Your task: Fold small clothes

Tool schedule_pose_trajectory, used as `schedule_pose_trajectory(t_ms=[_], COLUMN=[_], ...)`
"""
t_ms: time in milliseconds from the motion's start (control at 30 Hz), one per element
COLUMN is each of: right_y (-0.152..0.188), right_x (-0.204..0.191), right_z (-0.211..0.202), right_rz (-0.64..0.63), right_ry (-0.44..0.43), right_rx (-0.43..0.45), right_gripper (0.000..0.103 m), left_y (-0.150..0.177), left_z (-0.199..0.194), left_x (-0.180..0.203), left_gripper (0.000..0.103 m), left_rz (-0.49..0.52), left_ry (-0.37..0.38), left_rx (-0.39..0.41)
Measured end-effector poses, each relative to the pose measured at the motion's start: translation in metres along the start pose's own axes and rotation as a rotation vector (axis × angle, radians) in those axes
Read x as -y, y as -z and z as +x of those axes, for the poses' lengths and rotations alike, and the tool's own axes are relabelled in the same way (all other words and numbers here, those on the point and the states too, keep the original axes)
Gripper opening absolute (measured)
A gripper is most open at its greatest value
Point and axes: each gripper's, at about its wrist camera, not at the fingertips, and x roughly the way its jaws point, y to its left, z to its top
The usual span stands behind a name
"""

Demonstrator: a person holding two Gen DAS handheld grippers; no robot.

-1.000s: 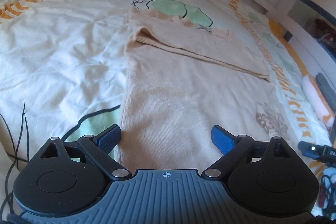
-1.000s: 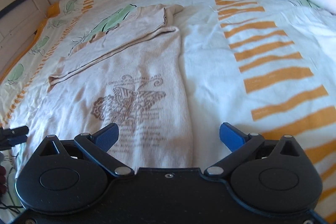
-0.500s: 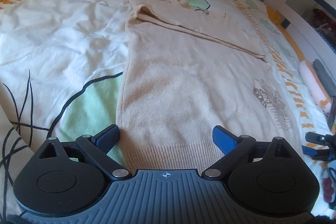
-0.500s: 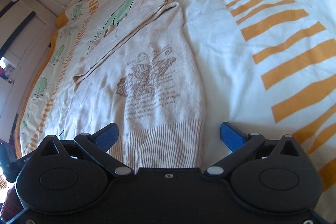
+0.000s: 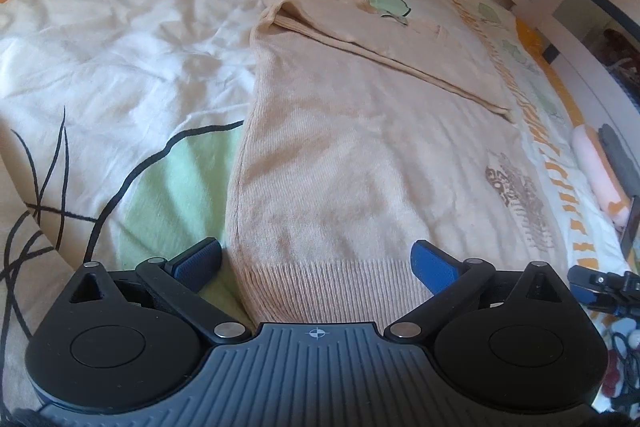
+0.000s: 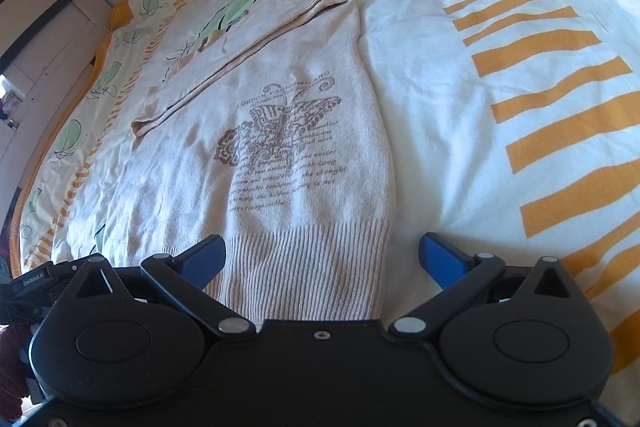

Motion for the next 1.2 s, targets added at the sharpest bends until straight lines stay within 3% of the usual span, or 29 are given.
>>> schedule_pose_trajectory(t_ms=[900,1200], right_y=[0.003,0.003], right_x=[-0.004,-0.012], right_z=[0.001,0.005], right_rz=[-0.044,-0.117], right_ry=[0.016,0.032], right_rx=[0.013,-0.033], right_gripper=[0.103,0.103], left_y=[-0.005,-0.004], left_z=[0.01,0.005], left_x=[-0.006,-0.009], left_gripper=[0.101,0.082], left_rz=[-0.033,-0.052], left_ry=[0.078,0.078], left_rx=[0.024,0.032])
